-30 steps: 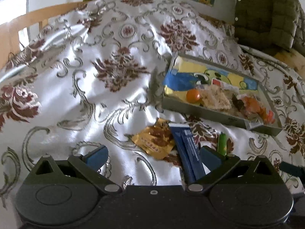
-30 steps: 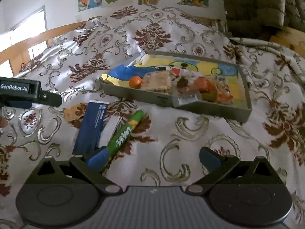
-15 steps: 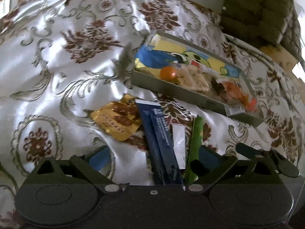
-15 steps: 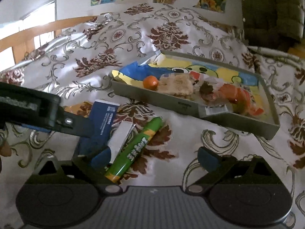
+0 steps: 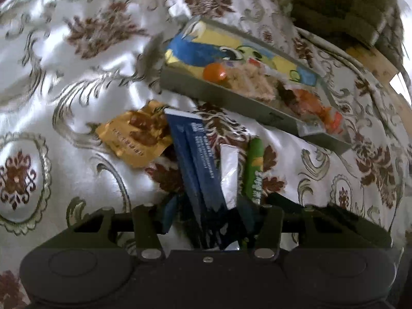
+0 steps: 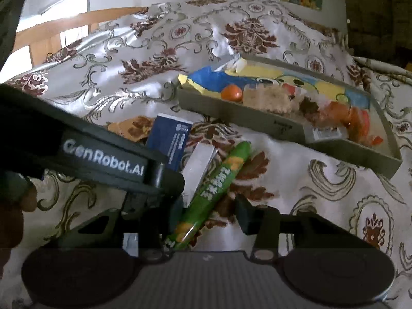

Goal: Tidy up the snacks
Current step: 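Close left tool on the blue-white tube while right tool closes on green stick, then lift and carry the tube and green stick with both tools over the tray, then lower the tube and green stick into the tray and open both tools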

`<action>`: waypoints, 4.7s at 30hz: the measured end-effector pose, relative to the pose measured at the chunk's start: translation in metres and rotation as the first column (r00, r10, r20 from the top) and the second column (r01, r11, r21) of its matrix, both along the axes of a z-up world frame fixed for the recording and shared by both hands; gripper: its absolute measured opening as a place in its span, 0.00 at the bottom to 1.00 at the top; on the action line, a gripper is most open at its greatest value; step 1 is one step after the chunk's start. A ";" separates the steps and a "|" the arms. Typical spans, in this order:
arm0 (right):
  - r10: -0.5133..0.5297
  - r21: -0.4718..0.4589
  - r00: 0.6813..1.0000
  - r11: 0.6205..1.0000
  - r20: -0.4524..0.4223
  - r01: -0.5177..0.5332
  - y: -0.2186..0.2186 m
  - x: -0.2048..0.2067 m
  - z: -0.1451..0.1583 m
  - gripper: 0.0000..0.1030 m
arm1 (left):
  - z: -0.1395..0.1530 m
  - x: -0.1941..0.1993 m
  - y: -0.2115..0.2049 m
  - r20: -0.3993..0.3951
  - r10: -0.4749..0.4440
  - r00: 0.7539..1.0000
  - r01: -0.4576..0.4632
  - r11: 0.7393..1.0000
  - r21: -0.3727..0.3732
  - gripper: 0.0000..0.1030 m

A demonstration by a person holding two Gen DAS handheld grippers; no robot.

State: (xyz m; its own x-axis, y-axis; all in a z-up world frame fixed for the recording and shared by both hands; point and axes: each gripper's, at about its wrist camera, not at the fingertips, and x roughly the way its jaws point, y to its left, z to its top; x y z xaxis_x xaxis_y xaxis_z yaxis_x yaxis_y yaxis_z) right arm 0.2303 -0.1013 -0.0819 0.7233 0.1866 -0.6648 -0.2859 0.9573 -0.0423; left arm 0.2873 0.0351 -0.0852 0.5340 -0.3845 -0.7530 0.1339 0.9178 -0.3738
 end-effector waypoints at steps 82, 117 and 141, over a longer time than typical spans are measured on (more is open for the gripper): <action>-0.116 0.180 0.989 0.975 -0.093 0.132 -0.062 -0.039 0.031 0.19 | 0.052 -0.058 -0.012 0.123 -0.066 0.990 0.071 0.997 -0.039 0.08; -0.169 0.558 0.986 0.818 0.003 0.138 -0.138 0.111 0.091 0.19 | 0.113 0.085 -0.054 0.292 -0.062 0.954 0.046 0.997 0.061 0.09; -0.233 0.547 0.969 0.803 -0.076 0.236 -0.124 0.186 0.036 0.20 | 0.045 0.173 -0.065 0.148 0.118 0.982 -0.127 0.991 0.052 0.10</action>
State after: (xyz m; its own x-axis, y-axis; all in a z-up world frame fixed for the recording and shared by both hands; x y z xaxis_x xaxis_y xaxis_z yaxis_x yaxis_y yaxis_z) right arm 0.4163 -0.2250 -0.0462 0.7896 0.3455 -0.5070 -0.0481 0.8587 0.5102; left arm 0.4608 -0.0301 -0.0407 0.6792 -0.2653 -0.6843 0.0675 0.9510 -0.3017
